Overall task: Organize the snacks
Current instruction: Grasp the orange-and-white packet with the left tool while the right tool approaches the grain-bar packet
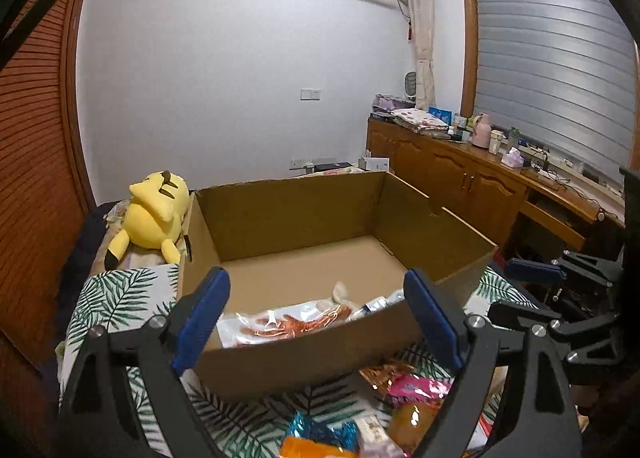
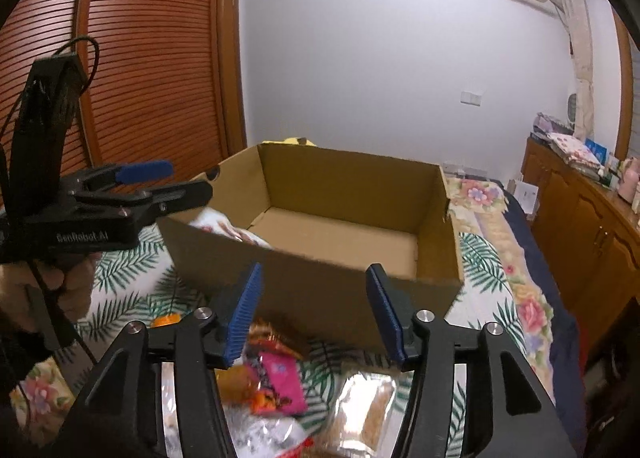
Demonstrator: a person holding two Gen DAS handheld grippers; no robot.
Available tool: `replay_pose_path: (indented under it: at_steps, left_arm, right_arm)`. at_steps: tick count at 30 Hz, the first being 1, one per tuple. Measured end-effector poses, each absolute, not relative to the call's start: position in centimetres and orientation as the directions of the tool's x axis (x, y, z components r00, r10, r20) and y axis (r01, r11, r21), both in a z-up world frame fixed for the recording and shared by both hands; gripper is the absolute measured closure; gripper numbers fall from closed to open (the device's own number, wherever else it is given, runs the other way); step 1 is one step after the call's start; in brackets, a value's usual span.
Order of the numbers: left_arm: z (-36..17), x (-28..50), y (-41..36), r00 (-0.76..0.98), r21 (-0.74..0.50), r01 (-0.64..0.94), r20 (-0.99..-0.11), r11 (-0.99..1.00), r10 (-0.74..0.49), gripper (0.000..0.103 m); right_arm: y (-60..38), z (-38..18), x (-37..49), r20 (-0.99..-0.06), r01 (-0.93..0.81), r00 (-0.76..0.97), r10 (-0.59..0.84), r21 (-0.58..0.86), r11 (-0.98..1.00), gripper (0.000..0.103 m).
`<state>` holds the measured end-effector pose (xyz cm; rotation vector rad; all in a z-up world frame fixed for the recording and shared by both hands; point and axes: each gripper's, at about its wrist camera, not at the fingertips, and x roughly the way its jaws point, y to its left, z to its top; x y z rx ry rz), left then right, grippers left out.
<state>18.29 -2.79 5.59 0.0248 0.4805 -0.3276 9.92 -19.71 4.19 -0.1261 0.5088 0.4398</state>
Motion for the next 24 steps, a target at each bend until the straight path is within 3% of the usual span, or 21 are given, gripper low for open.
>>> replay_pose_path:
  at_steps: [12,24]
  left_arm:
    - [1.8,14.7,-2.5,0.811,-0.058,0.264,-0.527,0.963,-0.254,0.005]
    - [-4.2,12.3,-3.1,0.724,-0.122,0.195,-0.651,0.973,-0.227,0.005]
  right_arm:
    - [-22.7,-1.0,9.3,-0.587,-0.382,0.747,0.311,0.005,0.924,0.035]
    - [-23.6,-5.3,11.6,-0.698,-0.382,0.662,0.272,-0.003,0.924,0.034]
